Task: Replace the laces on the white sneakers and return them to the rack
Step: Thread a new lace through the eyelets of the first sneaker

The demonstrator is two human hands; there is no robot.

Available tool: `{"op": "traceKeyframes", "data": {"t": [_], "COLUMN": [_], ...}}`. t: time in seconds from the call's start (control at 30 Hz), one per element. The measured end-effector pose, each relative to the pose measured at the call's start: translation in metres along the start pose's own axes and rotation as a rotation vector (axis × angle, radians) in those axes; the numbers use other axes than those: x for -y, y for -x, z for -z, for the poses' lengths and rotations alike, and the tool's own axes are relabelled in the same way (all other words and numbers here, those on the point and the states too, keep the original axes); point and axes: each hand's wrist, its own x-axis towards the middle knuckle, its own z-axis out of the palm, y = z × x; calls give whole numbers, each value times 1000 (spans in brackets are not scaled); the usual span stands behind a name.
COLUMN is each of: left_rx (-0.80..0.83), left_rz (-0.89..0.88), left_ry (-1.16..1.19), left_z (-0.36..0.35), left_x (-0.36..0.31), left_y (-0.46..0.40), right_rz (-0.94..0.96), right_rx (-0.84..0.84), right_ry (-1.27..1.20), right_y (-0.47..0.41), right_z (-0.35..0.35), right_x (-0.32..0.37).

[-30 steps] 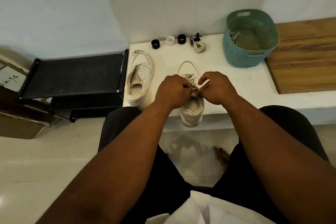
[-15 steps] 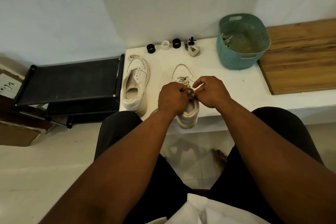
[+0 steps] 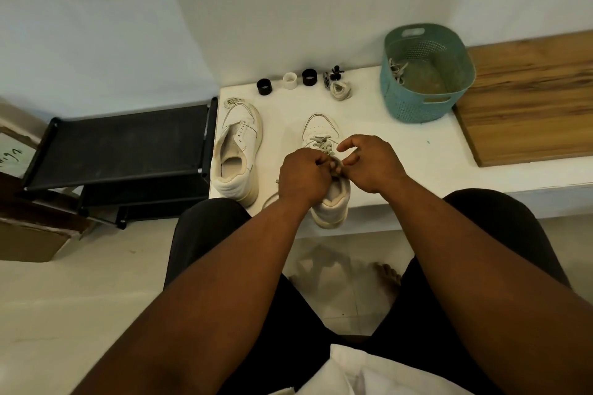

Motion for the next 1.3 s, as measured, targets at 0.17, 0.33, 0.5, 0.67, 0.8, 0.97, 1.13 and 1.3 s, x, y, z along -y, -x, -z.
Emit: {"op": "traceKeyframes", "data": {"t": [0.17,0.33,0.5,0.67,0.8,0.97,1.13,1.3], "left_rx": [-60,-54,41,86,-13,-47,41,25], "left_rz": [38,-10,-173,-155,-74,10,-13,-30], "left_ry": [-1,-29,37,30,-79,-40,205,228], "left_z": [-2,-1,7,9,2,-2,0,0], "left_x": [-4,-5,9,8,-4,-9,6,8], "left_y": [4,5,-2,-4,0,3,-4,-4], "right_rz": [10,54,49,32,26,11,-47,-46], "right_rx": [-1,-20,-39,-54,-63,-67,-127,-100], "right_ry": [3,31,43,56,35,24,-13,-50], "right_y": [2,2,1,1,1,1,3,3], "right_z": [-3,-5,-7,-10,-11,-11,-13,-11], "right_x": [2,1,-1,-1,-1,0,-3,-2]}}
